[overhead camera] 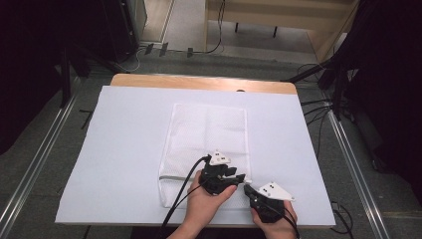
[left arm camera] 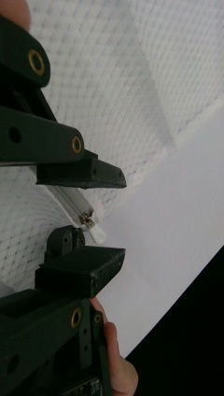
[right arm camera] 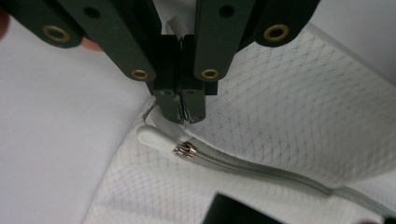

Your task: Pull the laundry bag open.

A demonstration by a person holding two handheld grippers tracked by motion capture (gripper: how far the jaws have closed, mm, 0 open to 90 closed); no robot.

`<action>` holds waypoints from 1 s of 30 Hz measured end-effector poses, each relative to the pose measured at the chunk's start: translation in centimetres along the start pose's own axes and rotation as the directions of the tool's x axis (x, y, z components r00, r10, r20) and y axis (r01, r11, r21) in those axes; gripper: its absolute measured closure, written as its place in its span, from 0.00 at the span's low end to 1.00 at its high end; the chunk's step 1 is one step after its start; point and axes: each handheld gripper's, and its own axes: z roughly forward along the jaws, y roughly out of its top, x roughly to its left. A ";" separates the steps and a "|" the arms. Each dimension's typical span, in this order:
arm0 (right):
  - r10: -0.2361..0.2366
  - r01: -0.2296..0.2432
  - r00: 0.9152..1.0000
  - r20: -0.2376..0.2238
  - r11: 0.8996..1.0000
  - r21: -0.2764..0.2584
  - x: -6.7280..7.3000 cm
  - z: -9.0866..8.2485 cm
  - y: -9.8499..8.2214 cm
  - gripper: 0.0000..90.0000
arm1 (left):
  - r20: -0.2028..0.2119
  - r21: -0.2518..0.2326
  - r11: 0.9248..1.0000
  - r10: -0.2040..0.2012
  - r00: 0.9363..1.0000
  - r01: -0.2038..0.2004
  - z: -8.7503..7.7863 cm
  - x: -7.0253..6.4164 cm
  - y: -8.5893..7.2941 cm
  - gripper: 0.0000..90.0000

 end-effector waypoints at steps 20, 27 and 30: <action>-0.025 0.027 0.999 0.024 0.997 -0.070 0.4 -1.0 0.5 1.00 | -0.069 0.138 0.989 -0.037 0.997 0.047 3.5 -0.9 1.8 0.51; -0.020 0.022 0.999 0.032 0.997 -0.073 0.3 -1.1 0.6 1.00 | 0.019 0.100 0.993 -0.066 0.998 0.064 2.2 0.4 2.1 0.81; -0.021 0.024 0.999 0.038 0.997 -0.077 0.3 -1.1 0.7 1.00 | 0.029 0.086 0.994 -0.067 0.997 0.065 1.7 0.5 2.3 0.86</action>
